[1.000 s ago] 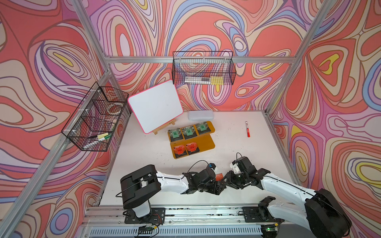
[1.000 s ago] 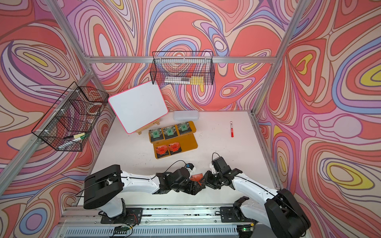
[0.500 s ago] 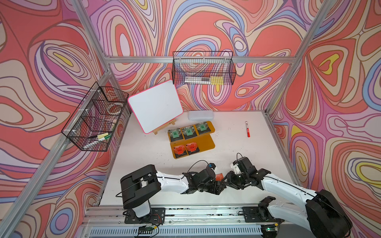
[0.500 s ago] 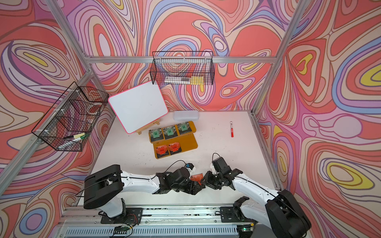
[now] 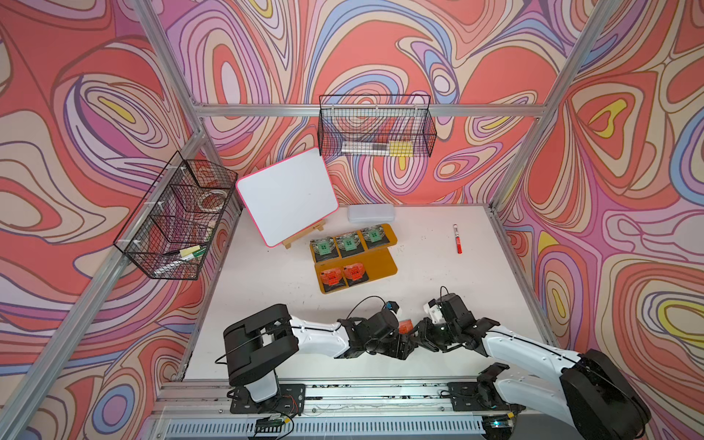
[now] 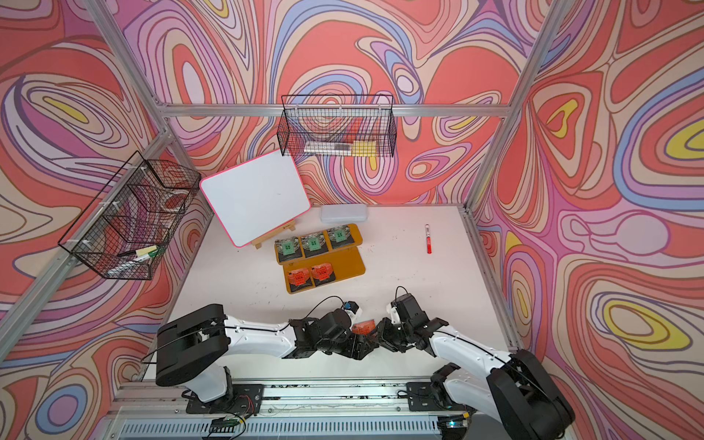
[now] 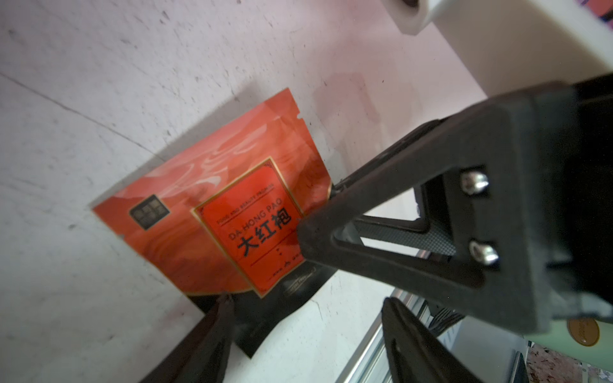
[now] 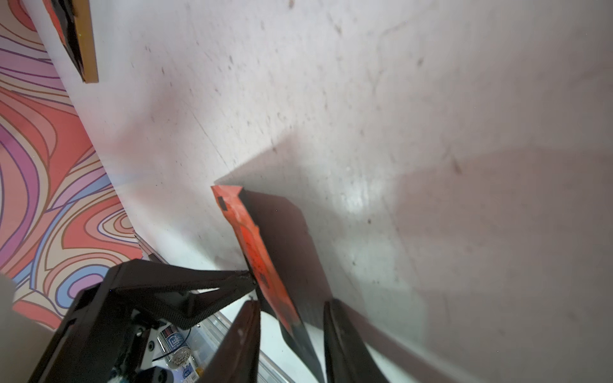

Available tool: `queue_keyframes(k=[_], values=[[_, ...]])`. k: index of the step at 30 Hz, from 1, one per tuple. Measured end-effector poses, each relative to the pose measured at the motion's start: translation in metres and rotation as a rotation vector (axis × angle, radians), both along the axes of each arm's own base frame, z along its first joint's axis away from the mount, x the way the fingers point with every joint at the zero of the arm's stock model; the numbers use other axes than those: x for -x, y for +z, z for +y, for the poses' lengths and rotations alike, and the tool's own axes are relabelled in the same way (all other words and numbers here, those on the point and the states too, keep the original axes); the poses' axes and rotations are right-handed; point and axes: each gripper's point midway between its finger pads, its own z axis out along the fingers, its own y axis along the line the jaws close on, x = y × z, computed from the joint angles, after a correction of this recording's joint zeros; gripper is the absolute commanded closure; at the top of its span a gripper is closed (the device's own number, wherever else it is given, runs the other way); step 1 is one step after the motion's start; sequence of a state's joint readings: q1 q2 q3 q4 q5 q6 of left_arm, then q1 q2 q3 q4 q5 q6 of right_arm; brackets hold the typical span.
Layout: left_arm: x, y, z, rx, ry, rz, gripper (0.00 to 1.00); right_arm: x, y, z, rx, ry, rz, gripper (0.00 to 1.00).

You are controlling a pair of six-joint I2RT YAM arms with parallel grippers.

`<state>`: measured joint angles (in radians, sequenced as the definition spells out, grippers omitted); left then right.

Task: Place the tea bags on the shelf by color
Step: Pick up the tea bag from the center of the board.

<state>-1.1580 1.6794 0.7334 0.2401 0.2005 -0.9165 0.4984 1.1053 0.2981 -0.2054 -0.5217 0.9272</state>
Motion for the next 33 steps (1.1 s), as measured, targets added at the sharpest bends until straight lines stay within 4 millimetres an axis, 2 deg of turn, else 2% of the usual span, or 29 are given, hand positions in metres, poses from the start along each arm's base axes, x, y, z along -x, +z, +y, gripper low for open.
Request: queue_keyframes(k=[6, 8, 20, 23, 24, 29, 33], values=[[0.0, 0.0, 0.0, 0.0, 0.0, 0.0, 0.26, 0.001, -0.002, -0.001, -0.013, -0.025, 0.003, 0.88], [0.0, 0.0, 0.0, 0.0, 0.0, 0.0, 0.26, 0.001, -0.002, -0.001, -0.014, -0.032, 0.003, 0.91], [0.0, 0.0, 0.0, 0.0, 0.001, 0.0, 0.26, -0.003, 0.005, -0.004, -0.007, -0.042, -0.027, 0.91], [0.0, 0.0, 0.0, 0.0, 0.001, 0.0, 0.25, -0.003, 0.006, -0.004, -0.004, -0.042, -0.029, 0.97], [0.0, 0.0, 0.0, 0.0, 0.001, 0.0, 0.23, -0.003, 0.006, -0.004, -0.003, -0.04, -0.031, 1.0], [-0.002, 0.003, -0.001, 0.011, 0.012, -0.007, 0.1, -0.004, 0.007, -0.003, -0.001, -0.027, -0.044, 1.0], [-0.011, 0.006, 0.018, 0.015, 0.073, -0.023, 0.08, -0.013, 0.018, 0.001, -0.006, -0.003, -0.089, 1.0]])
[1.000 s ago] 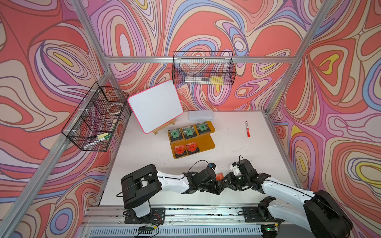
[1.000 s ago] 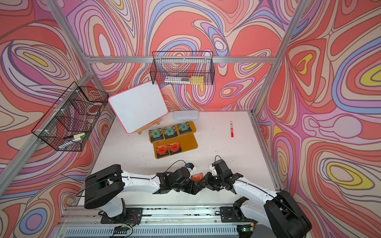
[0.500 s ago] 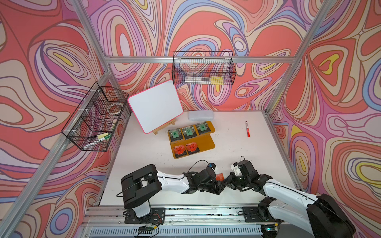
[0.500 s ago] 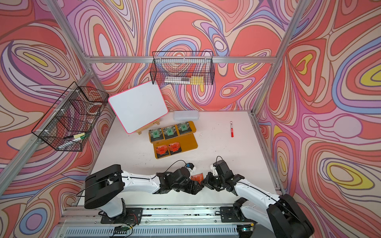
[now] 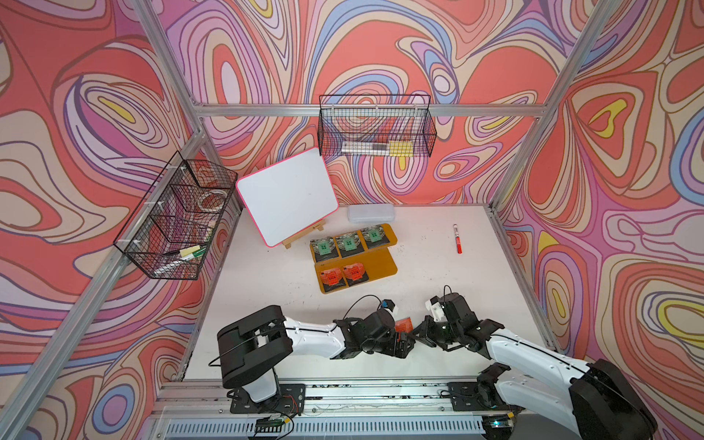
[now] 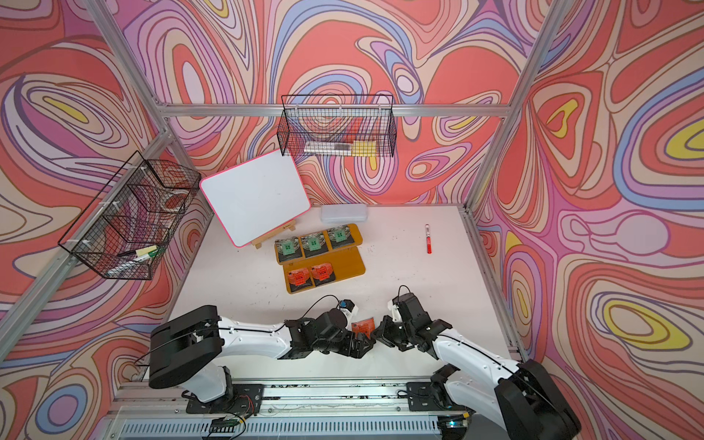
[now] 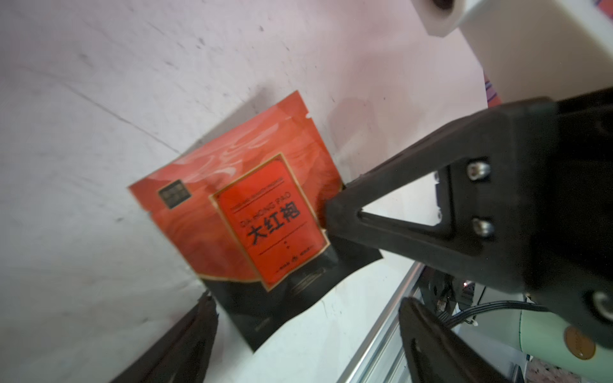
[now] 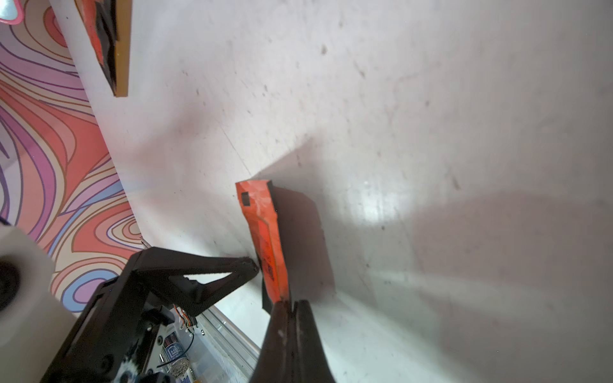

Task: Place the tea bags on the shelf by color
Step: Pick up the tea bag from the center of the board.

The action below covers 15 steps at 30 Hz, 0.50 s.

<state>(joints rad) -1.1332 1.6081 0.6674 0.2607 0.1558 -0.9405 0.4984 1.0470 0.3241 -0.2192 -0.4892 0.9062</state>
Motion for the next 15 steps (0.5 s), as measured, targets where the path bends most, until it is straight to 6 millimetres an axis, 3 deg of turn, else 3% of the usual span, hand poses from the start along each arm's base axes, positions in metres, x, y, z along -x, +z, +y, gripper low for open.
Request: queue_keyframes(k=[4, 15], values=[[-0.014, 0.01, 0.021, -0.006, 0.067, -0.027, 0.06, -0.013, 0.018, 0.007, -0.01, 0.026, -0.065, 1.0], [-0.038, 0.081, 0.055, 0.043, 0.174, -0.2, 0.01, -0.049, 0.048, 0.024, 0.009, 0.113, -0.186, 1.0]])
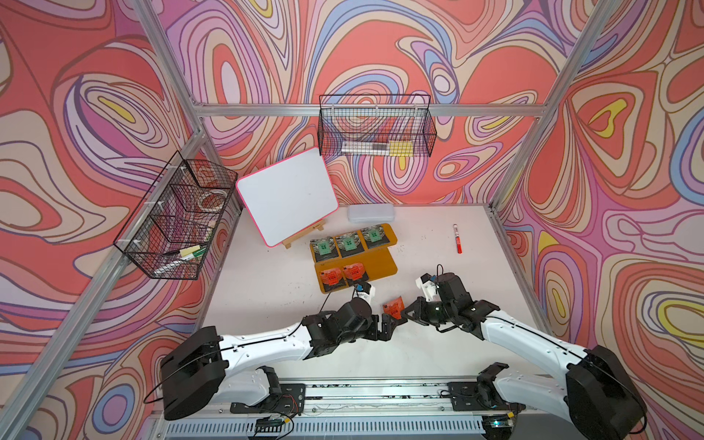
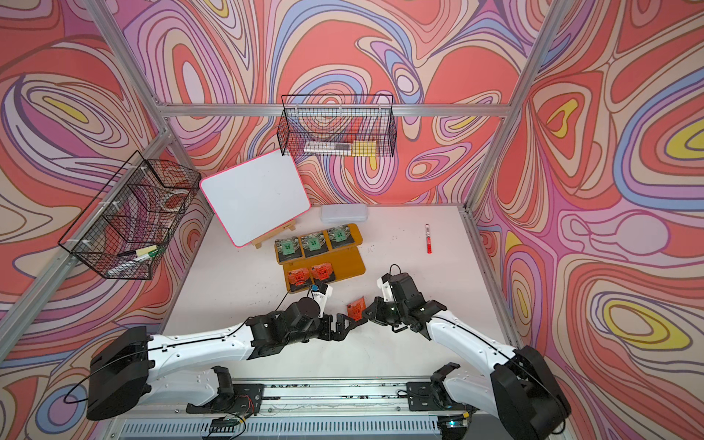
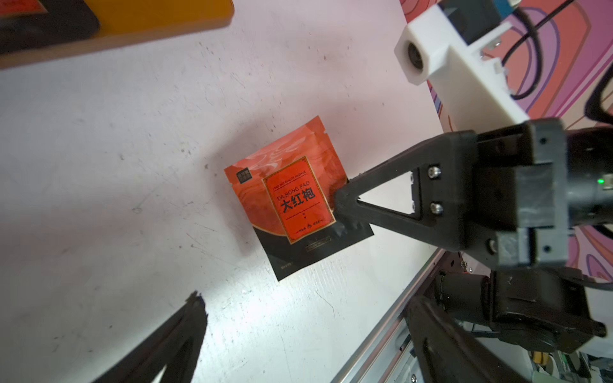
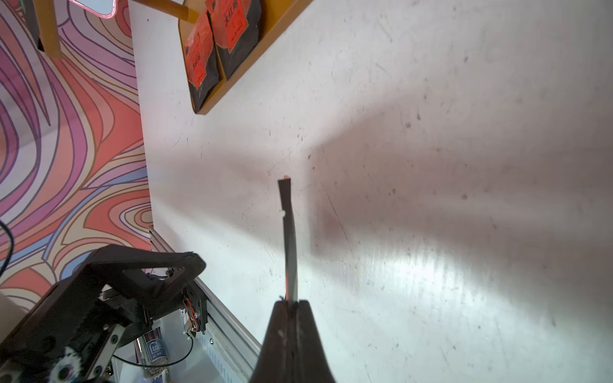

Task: Place the tea bags on the shelf by color
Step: Pick up the tea bag from the center of the board, then place the tea bag on the shelf.

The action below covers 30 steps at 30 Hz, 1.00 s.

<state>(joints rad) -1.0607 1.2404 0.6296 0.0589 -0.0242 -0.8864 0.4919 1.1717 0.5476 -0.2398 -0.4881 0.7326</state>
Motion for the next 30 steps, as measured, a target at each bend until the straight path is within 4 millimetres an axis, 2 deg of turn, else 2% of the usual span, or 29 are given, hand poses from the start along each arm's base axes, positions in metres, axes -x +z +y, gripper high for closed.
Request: queue_keyframes(k=[6, 14, 20, 30], values=[[-0.007, 0.024, 0.032, -0.025, 0.083, -0.084, 0.01, -0.029, 0.007, 0.007, 0.007, 0.035, -0.048, 1.0], [-0.009, 0.045, 0.074, -0.064, 0.181, -0.176, 0.01, -0.066, 0.0, 0.01, -0.004, 0.057, -0.059, 1.0], [-0.008, 0.04, 0.092, -0.107, 0.211, -0.191, 0.01, -0.094, 0.0, 0.008, -0.03, 0.064, -0.072, 1.0], [-0.007, 0.033, 0.097, -0.133, 0.219, -0.187, 0.01, -0.133, -0.008, 0.004, -0.083, 0.074, -0.056, 1.0]])
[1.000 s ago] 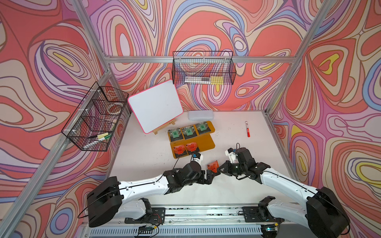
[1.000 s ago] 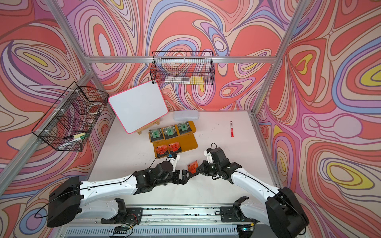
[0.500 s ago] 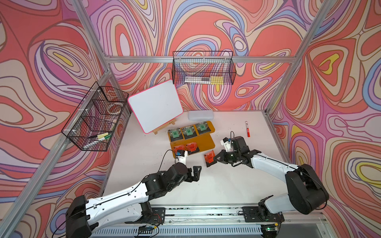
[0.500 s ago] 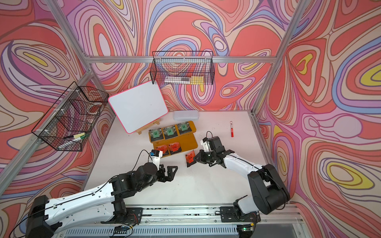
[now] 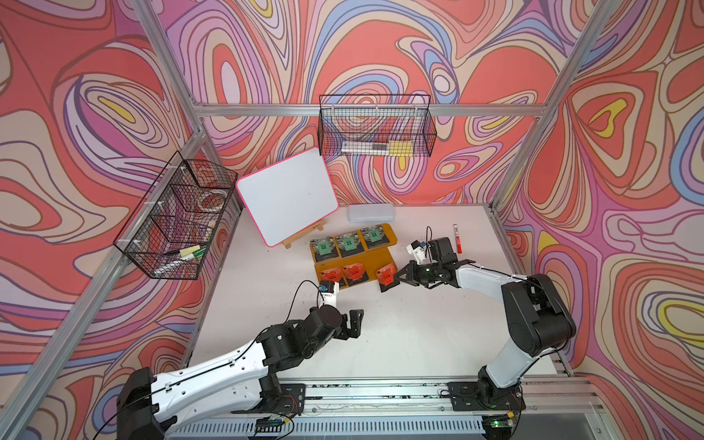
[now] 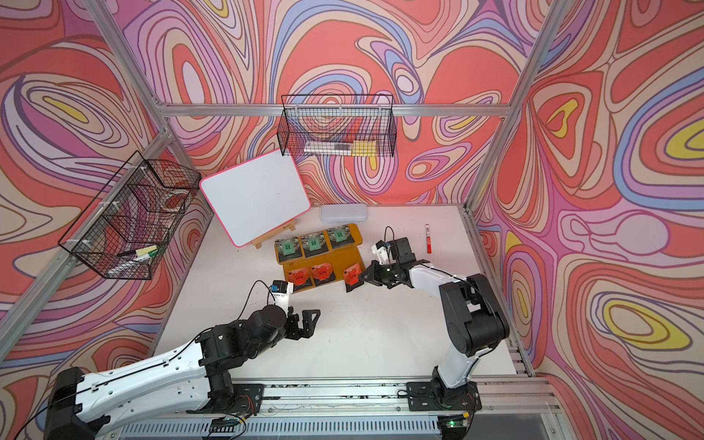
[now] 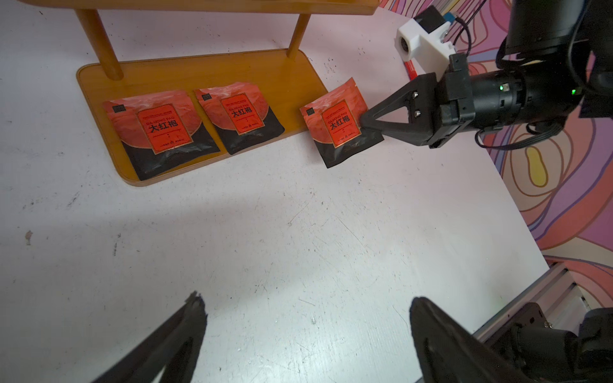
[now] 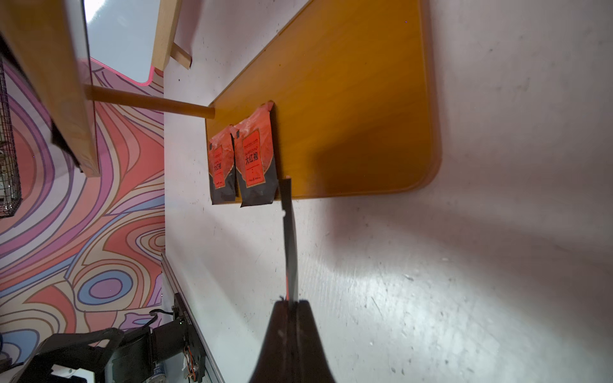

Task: Place the tea bags on the shelf by color
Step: Place the tea bag on the shelf.

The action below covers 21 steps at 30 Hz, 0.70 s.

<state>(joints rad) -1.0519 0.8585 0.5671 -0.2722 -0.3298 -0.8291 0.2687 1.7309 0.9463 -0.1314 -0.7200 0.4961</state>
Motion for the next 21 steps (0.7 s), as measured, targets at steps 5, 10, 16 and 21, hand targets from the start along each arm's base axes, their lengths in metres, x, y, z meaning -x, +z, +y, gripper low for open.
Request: queue_keyframes(k=[5, 10, 16, 21], values=[[0.0, 0.0, 0.001, -0.004, 0.004, -0.002, 0.01, -0.017, -0.006, 0.003, -0.026, 0.014, 0.014, 1.0], [0.0, -0.001, 0.002, -0.007, 0.006, -0.001, 0.01, -0.03, -0.013, 0.006, -0.046, 0.025, 0.031, 1.0], [-0.001, -0.002, 0.003, -0.012, 0.011, -0.003, 0.01, -0.044, -0.017, 0.006, -0.064, 0.031, 0.043, 1.0], [-0.001, -0.002, 0.003, -0.013, 0.011, -0.003, 0.01, -0.055, -0.022, 0.009, -0.073, 0.043, 0.053, 1.0]])
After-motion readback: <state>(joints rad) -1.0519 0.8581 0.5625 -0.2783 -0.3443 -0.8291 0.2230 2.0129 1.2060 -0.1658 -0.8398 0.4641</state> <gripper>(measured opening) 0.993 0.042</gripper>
